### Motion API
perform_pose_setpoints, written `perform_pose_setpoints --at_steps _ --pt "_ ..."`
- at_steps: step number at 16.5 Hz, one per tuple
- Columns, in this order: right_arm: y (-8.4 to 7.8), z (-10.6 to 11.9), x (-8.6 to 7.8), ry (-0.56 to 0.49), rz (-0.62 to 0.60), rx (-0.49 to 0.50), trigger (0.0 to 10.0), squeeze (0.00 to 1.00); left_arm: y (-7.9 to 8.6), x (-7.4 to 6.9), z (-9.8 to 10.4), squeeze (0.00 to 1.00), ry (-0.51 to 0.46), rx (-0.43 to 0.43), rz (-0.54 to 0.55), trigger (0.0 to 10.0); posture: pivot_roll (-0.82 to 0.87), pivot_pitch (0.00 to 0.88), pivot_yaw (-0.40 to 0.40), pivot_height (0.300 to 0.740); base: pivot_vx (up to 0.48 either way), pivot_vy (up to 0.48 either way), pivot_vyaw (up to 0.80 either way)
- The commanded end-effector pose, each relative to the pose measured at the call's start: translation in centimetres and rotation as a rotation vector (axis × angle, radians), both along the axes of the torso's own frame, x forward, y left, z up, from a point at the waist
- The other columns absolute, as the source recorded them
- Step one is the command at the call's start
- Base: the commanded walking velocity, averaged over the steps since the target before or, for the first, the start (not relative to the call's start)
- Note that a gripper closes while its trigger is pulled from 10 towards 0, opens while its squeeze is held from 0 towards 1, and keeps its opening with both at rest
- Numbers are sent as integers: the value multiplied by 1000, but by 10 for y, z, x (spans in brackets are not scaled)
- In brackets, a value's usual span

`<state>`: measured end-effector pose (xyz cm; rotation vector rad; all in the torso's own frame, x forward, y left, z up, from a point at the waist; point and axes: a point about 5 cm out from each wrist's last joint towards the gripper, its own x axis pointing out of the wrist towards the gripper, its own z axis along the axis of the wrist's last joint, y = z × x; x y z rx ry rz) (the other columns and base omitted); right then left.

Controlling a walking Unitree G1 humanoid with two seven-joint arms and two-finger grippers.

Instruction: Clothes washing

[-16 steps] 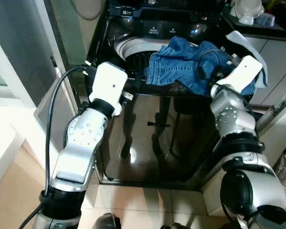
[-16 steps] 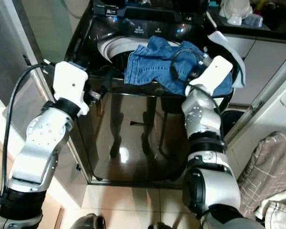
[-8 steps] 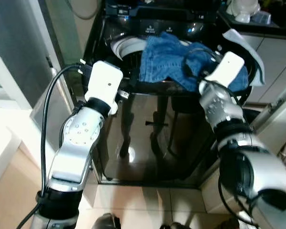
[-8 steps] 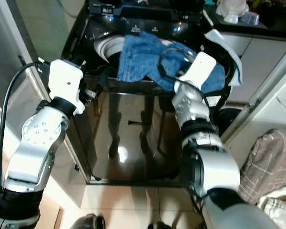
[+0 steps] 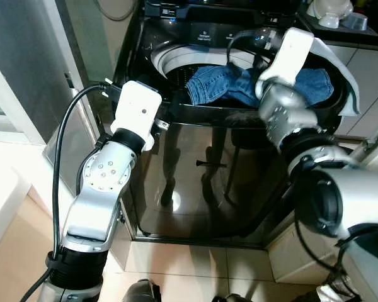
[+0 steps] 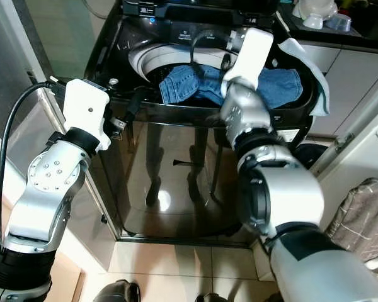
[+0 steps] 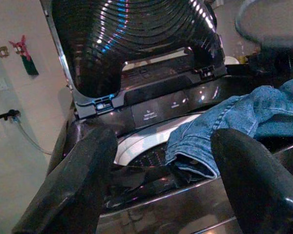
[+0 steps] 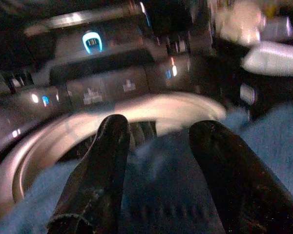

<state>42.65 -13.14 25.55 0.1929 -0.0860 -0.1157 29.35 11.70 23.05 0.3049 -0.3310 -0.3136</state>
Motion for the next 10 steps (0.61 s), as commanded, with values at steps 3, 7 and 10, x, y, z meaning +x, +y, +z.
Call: perform_pose_setpoints --at_steps 3,7,10 --pt "4 25 -2 -173 14 -111 10000 0 -2 0 0 0 -4 -3 5 10000 130 38 -56 740 0 0 0" --pt "-3 -2 -28 -274 -78 -129 10000 0 -3 0 -1 0 -5 -19 11 10000 95 34 -63 740 0 0 0" --pt "-10 -17 -43 -256 -100 -139 10000 0 -6 0 -3 0 5 -15 -14 10000 69 35 -48 740 0 0 0"
